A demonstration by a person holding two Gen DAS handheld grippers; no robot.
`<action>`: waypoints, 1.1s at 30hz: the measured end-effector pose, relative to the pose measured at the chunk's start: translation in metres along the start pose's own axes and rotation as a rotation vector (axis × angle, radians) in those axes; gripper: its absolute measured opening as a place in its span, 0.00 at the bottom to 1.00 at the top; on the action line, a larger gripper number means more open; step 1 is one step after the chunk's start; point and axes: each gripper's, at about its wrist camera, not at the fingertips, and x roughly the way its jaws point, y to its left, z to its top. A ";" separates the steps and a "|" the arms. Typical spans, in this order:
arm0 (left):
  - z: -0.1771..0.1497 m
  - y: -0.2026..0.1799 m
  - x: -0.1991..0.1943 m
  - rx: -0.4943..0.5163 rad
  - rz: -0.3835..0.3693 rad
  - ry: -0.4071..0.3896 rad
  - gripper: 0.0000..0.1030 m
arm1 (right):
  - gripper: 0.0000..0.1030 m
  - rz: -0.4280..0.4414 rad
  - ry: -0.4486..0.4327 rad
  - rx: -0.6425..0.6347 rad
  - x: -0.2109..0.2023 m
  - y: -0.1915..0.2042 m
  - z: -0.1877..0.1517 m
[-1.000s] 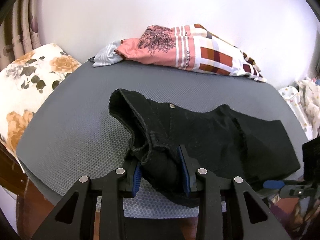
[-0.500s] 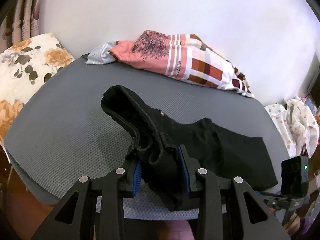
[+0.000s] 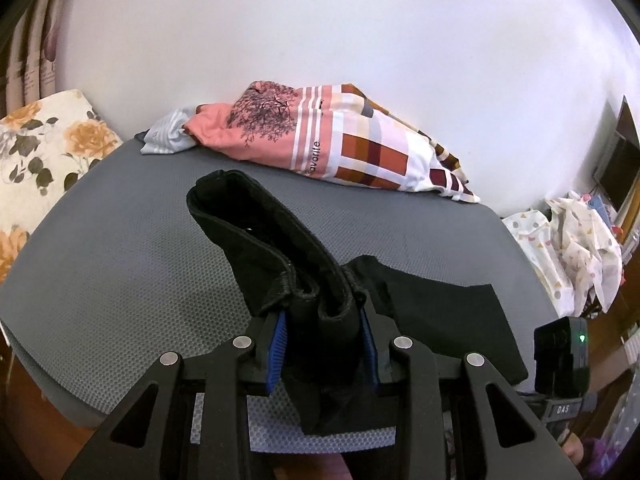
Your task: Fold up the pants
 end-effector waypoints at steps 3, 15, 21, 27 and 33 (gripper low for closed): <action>0.000 0.002 0.001 -0.008 -0.004 0.005 0.30 | 0.84 0.006 0.000 0.007 0.000 0.000 0.001; -0.006 -0.023 -0.003 0.093 -0.027 -0.012 0.26 | 0.84 0.006 -0.001 0.008 0.000 0.000 0.003; -0.004 -0.041 -0.007 0.135 -0.057 -0.017 0.26 | 0.84 -0.007 -0.007 0.000 -0.008 0.000 0.004; 0.000 -0.063 -0.006 0.160 -0.106 -0.009 0.26 | 0.84 -0.068 -0.049 -0.037 -0.042 -0.002 0.004; 0.003 -0.102 0.000 0.218 -0.173 -0.003 0.26 | 0.84 -0.145 -0.126 -0.009 -0.094 -0.026 0.007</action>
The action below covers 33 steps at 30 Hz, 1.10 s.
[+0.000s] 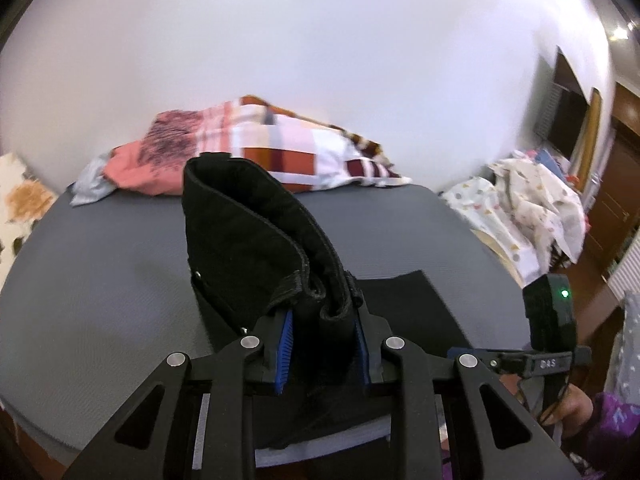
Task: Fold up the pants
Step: 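Press the folded jeans flat with the right tool while the left releases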
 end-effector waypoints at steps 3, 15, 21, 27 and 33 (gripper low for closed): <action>0.006 -0.023 0.014 0.025 -0.057 0.019 0.26 | 0.84 -0.017 -0.027 0.050 -0.018 -0.021 -0.002; -0.007 -0.123 0.104 0.148 -0.217 0.199 0.24 | 0.84 0.035 -0.103 0.126 -0.045 -0.056 -0.014; -0.026 -0.146 0.138 0.182 -0.283 0.324 0.23 | 0.84 0.074 -0.126 0.148 -0.055 -0.068 -0.021; -0.034 -0.137 0.152 0.105 -0.390 0.501 0.58 | 0.87 0.083 -0.144 0.185 -0.064 -0.078 -0.022; -0.042 -0.126 0.163 -0.125 -0.667 0.707 0.64 | 0.88 0.119 -0.163 0.238 -0.068 -0.084 -0.018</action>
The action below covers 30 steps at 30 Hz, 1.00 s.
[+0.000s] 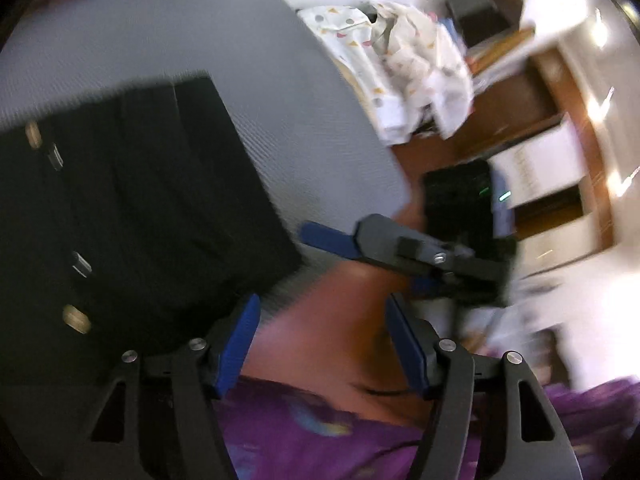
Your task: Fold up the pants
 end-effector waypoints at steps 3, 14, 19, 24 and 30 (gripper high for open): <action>-0.006 0.002 -0.008 -0.043 -0.137 0.018 0.64 | 0.88 0.022 0.011 0.010 0.004 0.005 0.004; -0.057 0.027 -0.128 -0.050 0.026 -0.293 0.72 | 0.88 0.093 0.103 0.066 0.040 0.014 0.029; -0.092 0.075 -0.161 -0.178 0.114 -0.384 0.72 | 0.88 0.005 0.146 0.008 0.066 0.019 0.035; -0.110 0.093 -0.157 -0.219 0.130 -0.392 0.72 | 0.90 -0.049 0.205 0.001 0.095 0.018 0.036; -0.121 0.104 -0.155 -0.270 0.089 -0.418 0.72 | 0.91 0.020 0.255 -0.031 0.104 0.034 0.035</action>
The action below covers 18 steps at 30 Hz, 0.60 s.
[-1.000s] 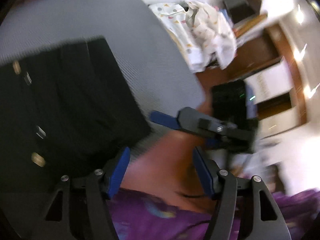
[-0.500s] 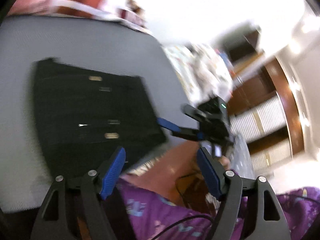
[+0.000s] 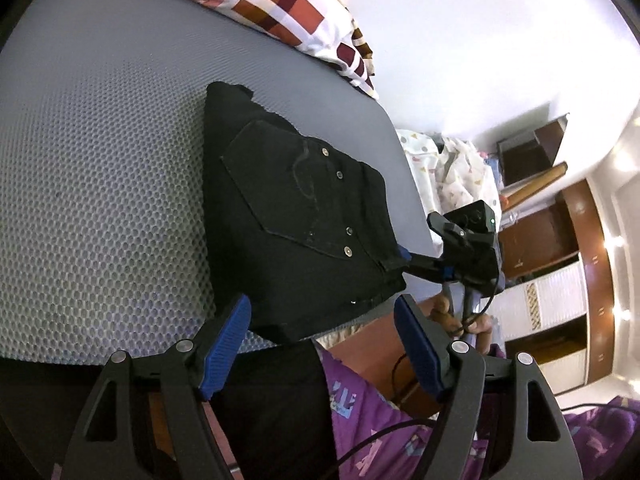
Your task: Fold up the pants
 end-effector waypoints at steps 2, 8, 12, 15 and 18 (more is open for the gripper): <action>-0.002 0.004 -0.003 -0.011 -0.002 -0.003 0.72 | 0.90 -0.036 0.004 -0.011 -0.001 -0.001 0.004; -0.008 0.008 -0.010 -0.010 0.007 0.006 0.72 | 0.91 -0.215 0.037 -0.066 0.018 -0.001 0.017; -0.006 0.005 -0.001 -0.018 0.020 0.015 0.72 | 0.75 -0.282 0.119 -0.197 0.045 0.022 0.012; -0.004 0.003 0.005 -0.023 0.029 0.019 0.72 | 0.39 -0.370 0.145 -0.324 0.058 0.039 0.003; -0.002 0.004 0.007 -0.028 0.032 0.021 0.72 | 0.31 -0.311 0.119 -0.261 0.049 0.025 0.009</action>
